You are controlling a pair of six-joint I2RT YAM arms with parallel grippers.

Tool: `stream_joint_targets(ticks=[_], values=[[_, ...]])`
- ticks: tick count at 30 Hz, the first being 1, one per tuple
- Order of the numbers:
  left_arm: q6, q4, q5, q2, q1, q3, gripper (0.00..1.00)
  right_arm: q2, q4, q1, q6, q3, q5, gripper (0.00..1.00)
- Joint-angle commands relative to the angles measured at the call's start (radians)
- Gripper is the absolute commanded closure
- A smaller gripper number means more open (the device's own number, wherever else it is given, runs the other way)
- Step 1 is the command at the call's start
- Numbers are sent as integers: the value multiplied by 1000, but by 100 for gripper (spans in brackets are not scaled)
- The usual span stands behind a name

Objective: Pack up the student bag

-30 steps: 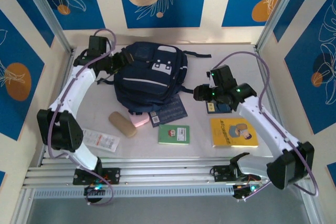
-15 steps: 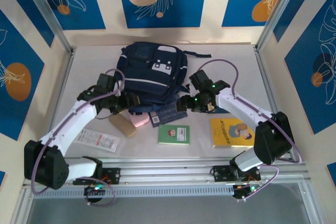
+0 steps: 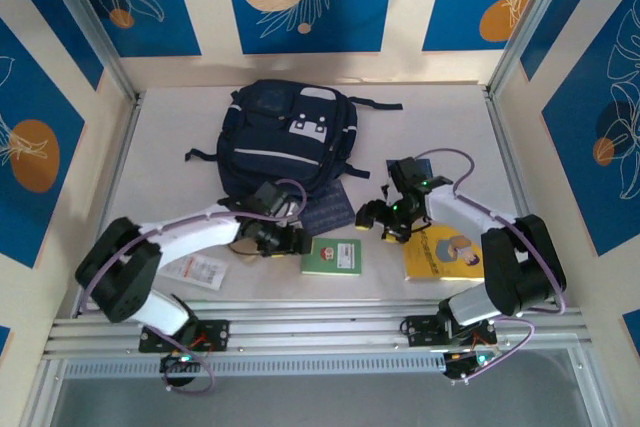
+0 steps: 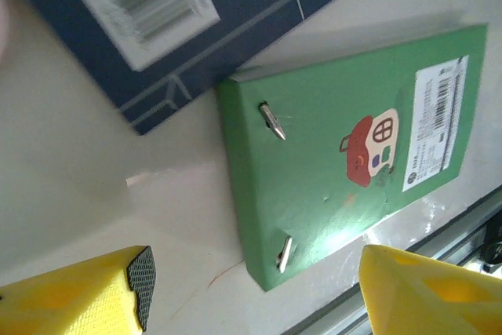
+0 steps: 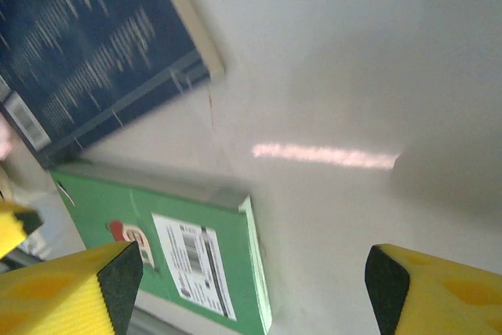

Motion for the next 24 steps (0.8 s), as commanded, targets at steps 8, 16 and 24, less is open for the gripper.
stream_joint_targets(ticks=[8, 16, 24], values=[[-17, 170, 155, 154, -36, 12, 36, 43, 179, 177, 140, -131, -161, 27], [-2, 186, 193, 197, -62, 52, 54, -61, 245, 189, 182, -130, -202, 52], [-1, 163, 193, 197, -68, 79, 58, -146, 208, 189, 176, -139, -145, 95]])
